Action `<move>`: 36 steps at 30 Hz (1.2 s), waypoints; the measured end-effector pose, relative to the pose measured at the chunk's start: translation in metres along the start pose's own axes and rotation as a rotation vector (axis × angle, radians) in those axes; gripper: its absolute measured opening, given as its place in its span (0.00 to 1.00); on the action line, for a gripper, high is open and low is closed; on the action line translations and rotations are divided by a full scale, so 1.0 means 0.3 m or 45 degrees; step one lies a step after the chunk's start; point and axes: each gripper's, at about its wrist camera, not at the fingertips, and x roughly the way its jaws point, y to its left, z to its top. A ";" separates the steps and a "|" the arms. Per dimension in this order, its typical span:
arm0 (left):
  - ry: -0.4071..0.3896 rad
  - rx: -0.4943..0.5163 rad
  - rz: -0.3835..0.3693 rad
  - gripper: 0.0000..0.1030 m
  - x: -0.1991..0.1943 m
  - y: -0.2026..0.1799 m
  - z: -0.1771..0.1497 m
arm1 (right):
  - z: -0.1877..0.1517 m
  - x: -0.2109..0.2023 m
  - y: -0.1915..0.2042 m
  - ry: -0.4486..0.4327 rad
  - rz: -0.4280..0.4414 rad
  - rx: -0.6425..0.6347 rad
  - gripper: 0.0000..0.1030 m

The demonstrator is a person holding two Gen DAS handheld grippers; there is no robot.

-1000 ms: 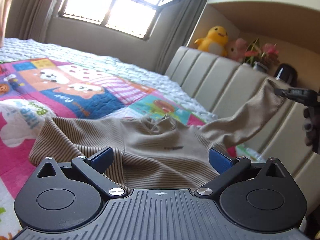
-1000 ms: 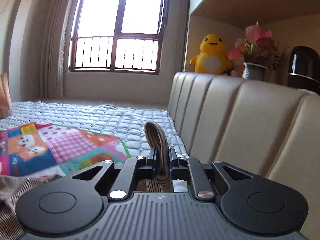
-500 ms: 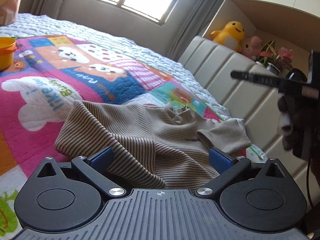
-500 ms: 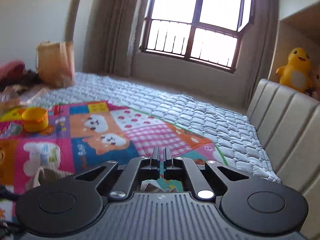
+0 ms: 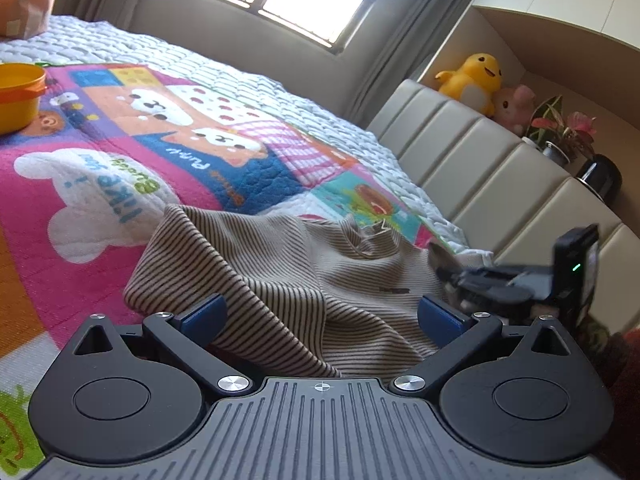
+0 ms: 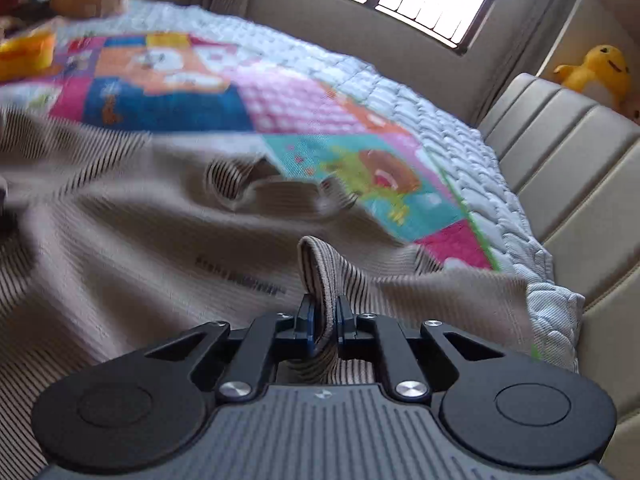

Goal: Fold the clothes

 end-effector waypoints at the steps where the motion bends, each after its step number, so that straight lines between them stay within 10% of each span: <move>1: 0.000 -0.006 0.004 1.00 0.001 0.003 0.000 | 0.053 -0.050 -0.025 -0.068 0.008 0.045 0.09; 5: -0.013 -0.026 0.009 1.00 -0.007 0.018 0.007 | 0.253 -0.242 -0.079 -0.317 0.101 0.159 0.09; 11: -0.056 -0.078 0.047 1.00 -0.041 0.076 0.042 | 0.338 -0.231 0.011 -0.340 0.247 0.146 0.09; 21: -0.090 -0.187 0.109 1.00 -0.082 0.174 0.090 | 0.264 -0.104 0.223 -0.214 0.356 0.071 0.19; 26: -0.049 -0.146 0.098 1.00 -0.057 0.149 0.077 | 0.169 -0.171 0.332 -0.194 0.499 -0.120 0.41; 36: -0.041 -0.147 0.106 1.00 -0.048 0.149 0.069 | -0.033 -0.176 0.584 -0.123 0.593 -0.461 0.48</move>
